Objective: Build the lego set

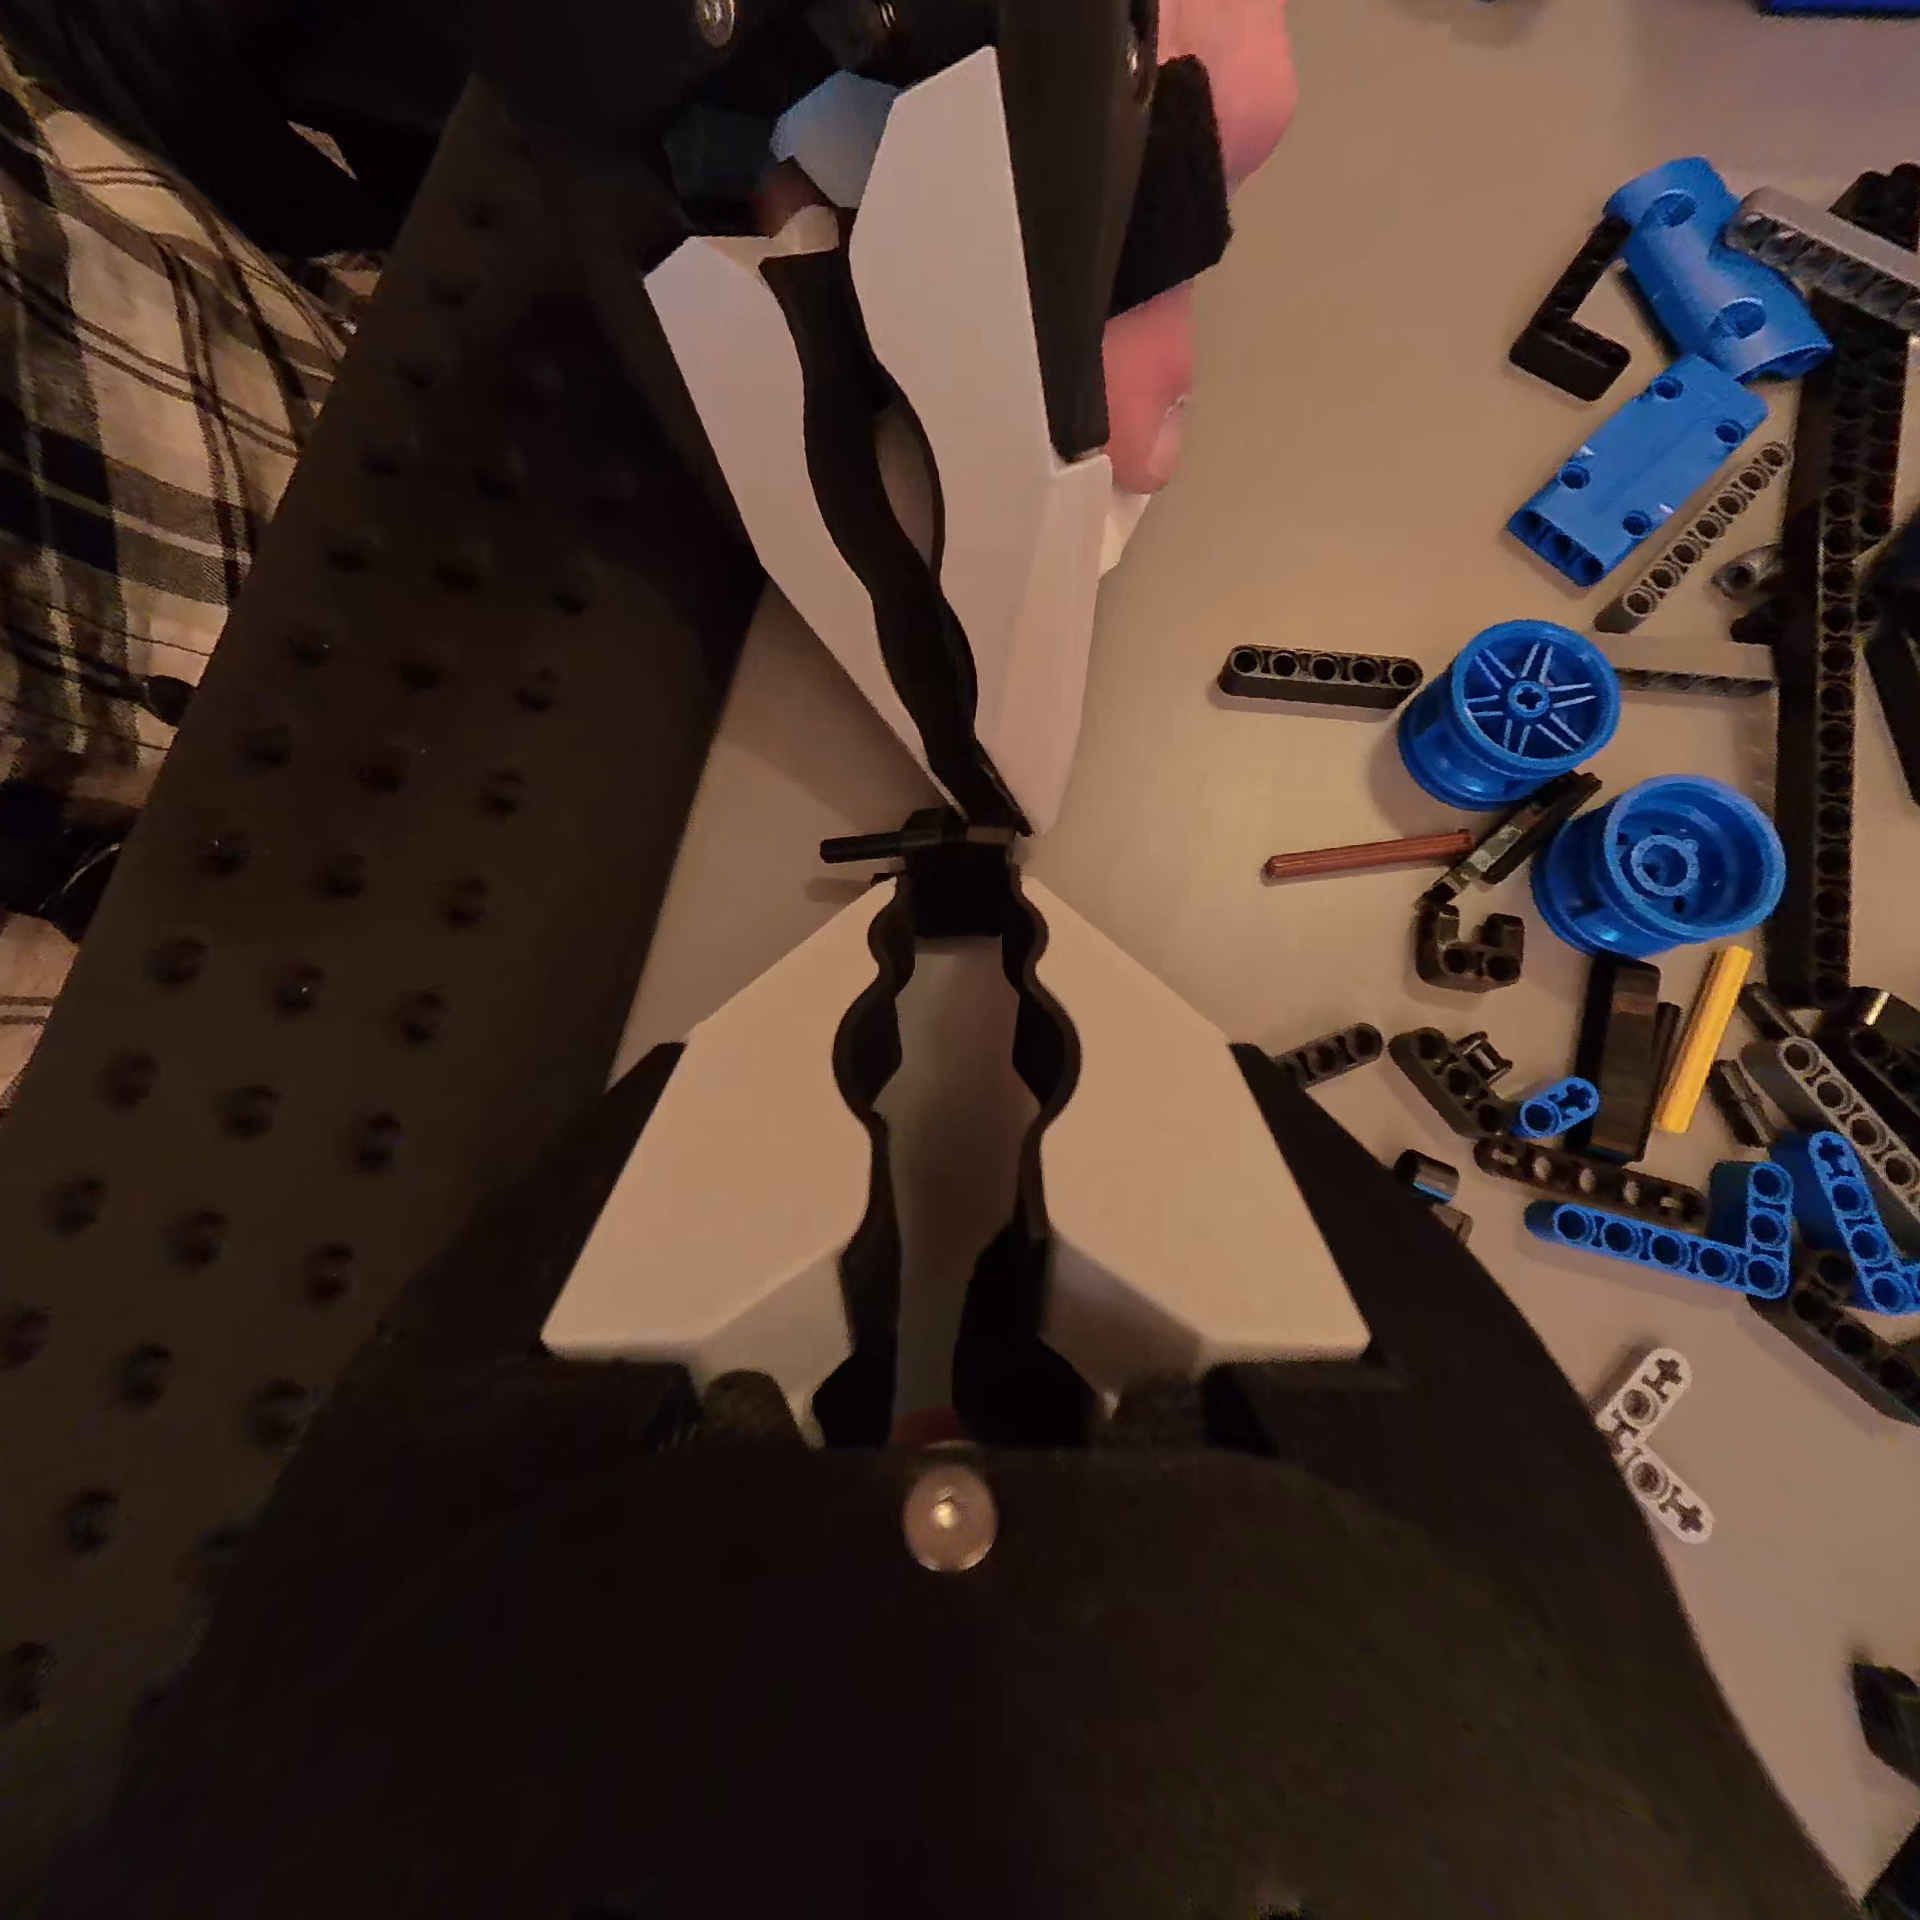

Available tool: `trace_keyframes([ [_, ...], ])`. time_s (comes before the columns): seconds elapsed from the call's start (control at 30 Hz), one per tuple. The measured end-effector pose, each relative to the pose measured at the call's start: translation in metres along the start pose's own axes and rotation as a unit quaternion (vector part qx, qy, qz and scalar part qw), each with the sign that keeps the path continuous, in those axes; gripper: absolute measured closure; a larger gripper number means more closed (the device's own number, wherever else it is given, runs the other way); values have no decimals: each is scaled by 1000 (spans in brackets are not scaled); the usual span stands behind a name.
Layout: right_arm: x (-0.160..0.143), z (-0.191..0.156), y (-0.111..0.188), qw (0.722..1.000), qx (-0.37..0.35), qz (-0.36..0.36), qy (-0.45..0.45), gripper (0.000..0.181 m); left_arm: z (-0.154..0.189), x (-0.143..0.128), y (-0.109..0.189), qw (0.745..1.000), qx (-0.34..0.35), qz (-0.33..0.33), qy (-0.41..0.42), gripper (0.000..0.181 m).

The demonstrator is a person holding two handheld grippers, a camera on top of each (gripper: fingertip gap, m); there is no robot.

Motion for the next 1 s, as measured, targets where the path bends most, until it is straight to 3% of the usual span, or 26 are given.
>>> trace_keyframes([
  [0.2, 0, -1, -2, 1000, 8, 5, -3, 167, -3, -2, 5, 997, -36, 26, 70, 166],
  [0.33, 0, -1, -2, 1000, 7, 5, -1, 167, -2, -3, 11, 988, -85, 49, 122, 144],
  [0.57, 2, -3, -5, 1000, 8, 1, 3, 167, -3, 4, 5, 989, -74, 65, 108, 160],
  [1.0, 1, -4, -1, 1000, 1, -12, 13, 169, -2, 9, 1, 993, -63, 47, 88, 165],
])
Point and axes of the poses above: each gripper's, where its closed fingertips meet, y back along the fingers, x out of its top, z = x × y across the jaws, the point moved 6 cm from there along y, back along the fingers, and after that the axes turned 13 degrees about z, right-handed, at the moved point
